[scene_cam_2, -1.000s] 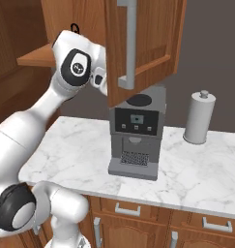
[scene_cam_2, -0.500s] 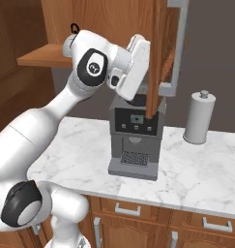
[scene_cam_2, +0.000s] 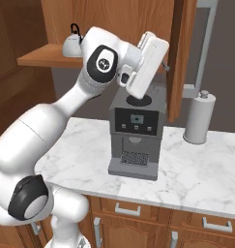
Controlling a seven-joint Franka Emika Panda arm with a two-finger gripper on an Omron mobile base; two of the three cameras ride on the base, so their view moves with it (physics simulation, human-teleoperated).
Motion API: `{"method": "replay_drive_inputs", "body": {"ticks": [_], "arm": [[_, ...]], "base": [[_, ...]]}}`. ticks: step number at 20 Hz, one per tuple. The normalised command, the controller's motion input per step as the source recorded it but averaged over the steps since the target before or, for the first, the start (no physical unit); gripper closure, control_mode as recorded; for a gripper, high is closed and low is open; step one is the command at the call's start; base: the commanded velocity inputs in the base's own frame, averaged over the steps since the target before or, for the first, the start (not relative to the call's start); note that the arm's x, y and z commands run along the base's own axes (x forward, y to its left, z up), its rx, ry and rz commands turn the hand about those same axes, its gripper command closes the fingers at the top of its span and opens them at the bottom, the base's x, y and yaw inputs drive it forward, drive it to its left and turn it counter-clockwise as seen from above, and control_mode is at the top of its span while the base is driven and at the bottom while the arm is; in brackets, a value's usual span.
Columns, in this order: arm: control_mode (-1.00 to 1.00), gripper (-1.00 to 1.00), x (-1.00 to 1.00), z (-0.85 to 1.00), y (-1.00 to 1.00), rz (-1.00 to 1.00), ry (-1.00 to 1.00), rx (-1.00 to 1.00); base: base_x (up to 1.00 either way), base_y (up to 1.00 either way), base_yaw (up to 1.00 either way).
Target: Open the cabinet, pick the kettle from the cabinet, and place it in the sink.
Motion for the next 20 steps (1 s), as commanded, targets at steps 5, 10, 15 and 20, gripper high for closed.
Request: {"method": "replay_drive_inputs", "body": {"ticks": [5, 10, 15, 20], "arm": [[-1.0, -1.0, -0.06, 0.0, 0.02, 0.0, 0.04, 0.0], [-1.0, -1.0, -0.13, 0.0, 0.43, 0.02, 0.03, 0.0], [-1.0, -1.0, -0.14, 0.05, 0.5, 0.1, 0.09, -0.04], [-1.0, -1.0, -0.14, 0.12, 0.48, 0.22, 0.16, -0.03]], "base": [[0.0, 0.0, 0.0], [0.0, 0.0, 0.0], [0.0, 0.0, 0.0], [0.0, 0.0, 0.0]]}}
